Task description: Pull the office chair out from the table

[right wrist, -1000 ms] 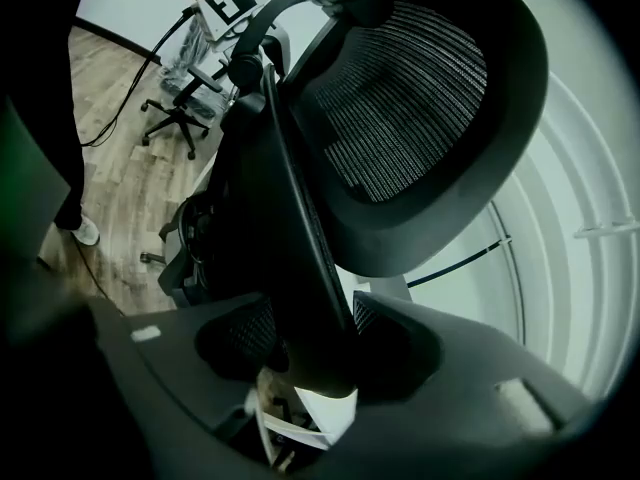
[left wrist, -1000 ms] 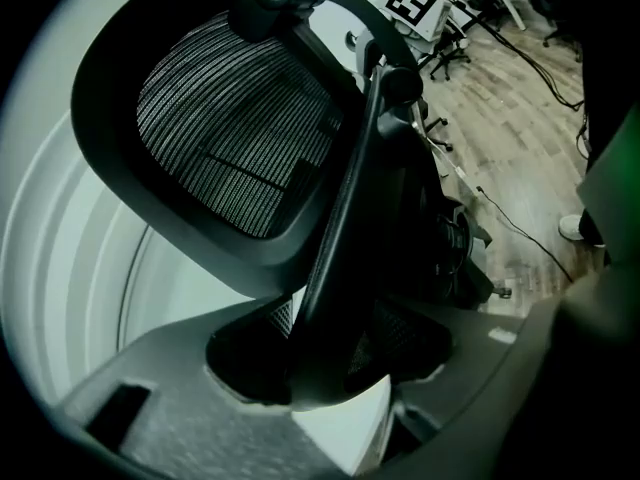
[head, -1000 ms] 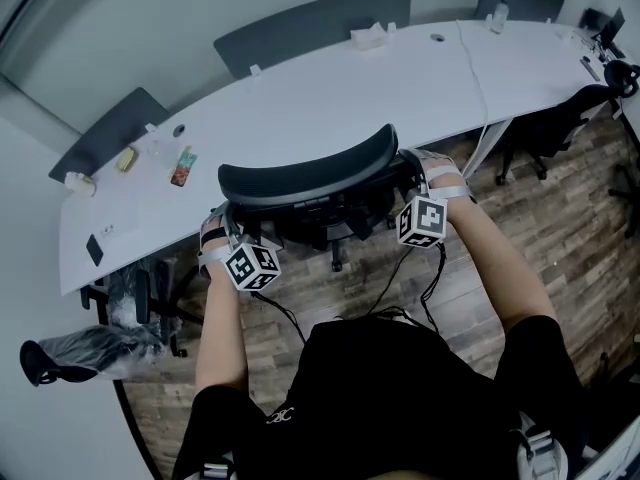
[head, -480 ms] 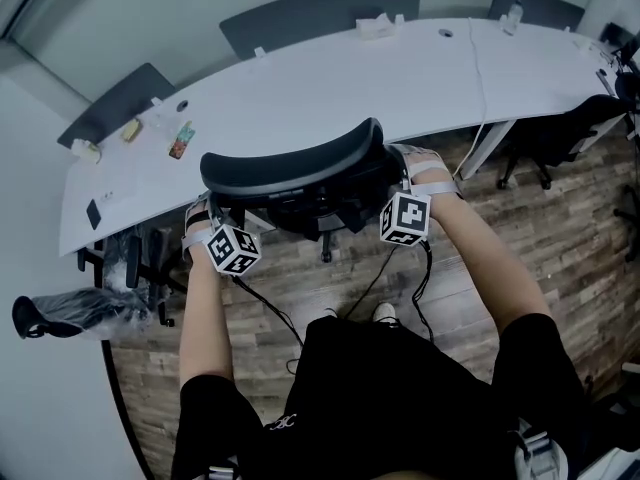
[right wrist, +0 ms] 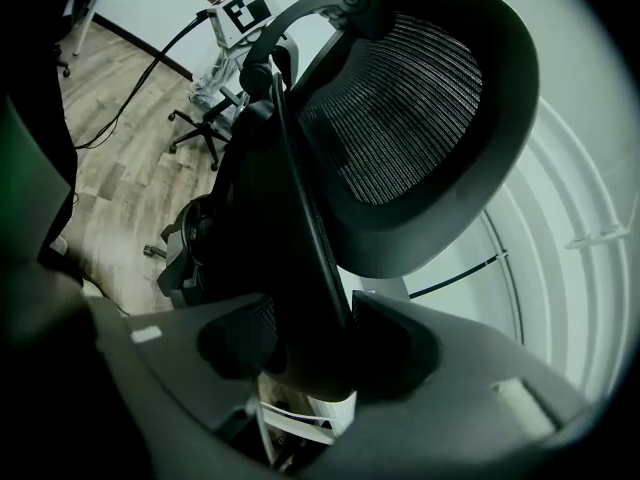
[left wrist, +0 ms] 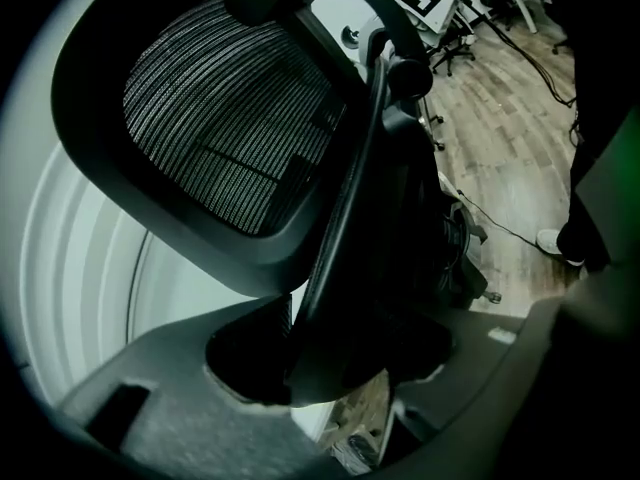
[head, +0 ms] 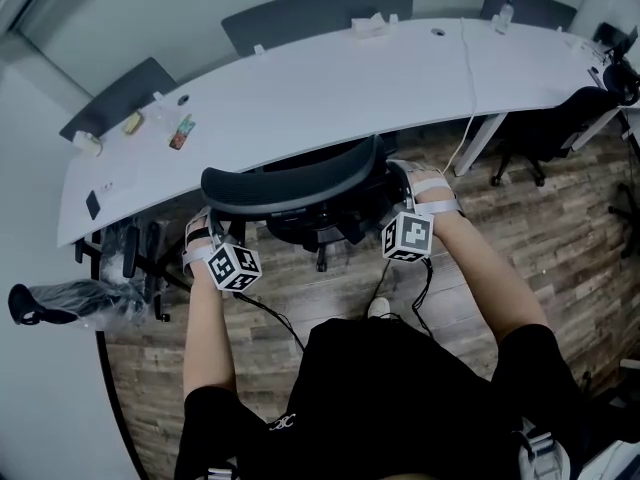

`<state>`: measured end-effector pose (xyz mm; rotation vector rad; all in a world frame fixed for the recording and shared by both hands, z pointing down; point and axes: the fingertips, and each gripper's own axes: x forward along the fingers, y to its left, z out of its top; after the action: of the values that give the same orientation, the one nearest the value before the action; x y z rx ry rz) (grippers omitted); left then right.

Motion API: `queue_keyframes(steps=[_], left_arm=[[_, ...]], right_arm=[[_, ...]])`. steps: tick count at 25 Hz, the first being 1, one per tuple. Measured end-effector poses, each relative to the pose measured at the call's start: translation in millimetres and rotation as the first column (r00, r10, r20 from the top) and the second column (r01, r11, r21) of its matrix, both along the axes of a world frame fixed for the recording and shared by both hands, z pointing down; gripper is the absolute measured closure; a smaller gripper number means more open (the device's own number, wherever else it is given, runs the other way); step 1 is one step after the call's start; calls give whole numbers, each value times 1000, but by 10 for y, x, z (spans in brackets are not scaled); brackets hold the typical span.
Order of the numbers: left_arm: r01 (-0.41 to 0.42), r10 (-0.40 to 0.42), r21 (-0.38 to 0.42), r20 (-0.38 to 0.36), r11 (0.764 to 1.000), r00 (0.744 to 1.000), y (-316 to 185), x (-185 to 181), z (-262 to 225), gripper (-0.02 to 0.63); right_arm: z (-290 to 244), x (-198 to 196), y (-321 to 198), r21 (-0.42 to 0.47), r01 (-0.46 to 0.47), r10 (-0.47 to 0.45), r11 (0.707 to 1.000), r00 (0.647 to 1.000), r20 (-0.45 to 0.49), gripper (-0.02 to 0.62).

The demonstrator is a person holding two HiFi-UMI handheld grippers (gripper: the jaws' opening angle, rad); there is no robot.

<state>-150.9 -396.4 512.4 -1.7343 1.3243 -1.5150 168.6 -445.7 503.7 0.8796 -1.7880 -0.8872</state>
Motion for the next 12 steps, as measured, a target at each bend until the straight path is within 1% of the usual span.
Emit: queue_keyframes(steps=[6, 12], left_arm=[[-9, 9, -2, 0, 1000, 1000, 458, 43, 12, 376], [-20, 20, -6, -3, 1000, 1000, 861, 124, -5, 376]], right_arm=[[21, 47, 476, -13, -22, 22, 1000, 1000, -4, 371], [15, 131, 844, -40, -70, 69, 997, 997, -15, 368]])
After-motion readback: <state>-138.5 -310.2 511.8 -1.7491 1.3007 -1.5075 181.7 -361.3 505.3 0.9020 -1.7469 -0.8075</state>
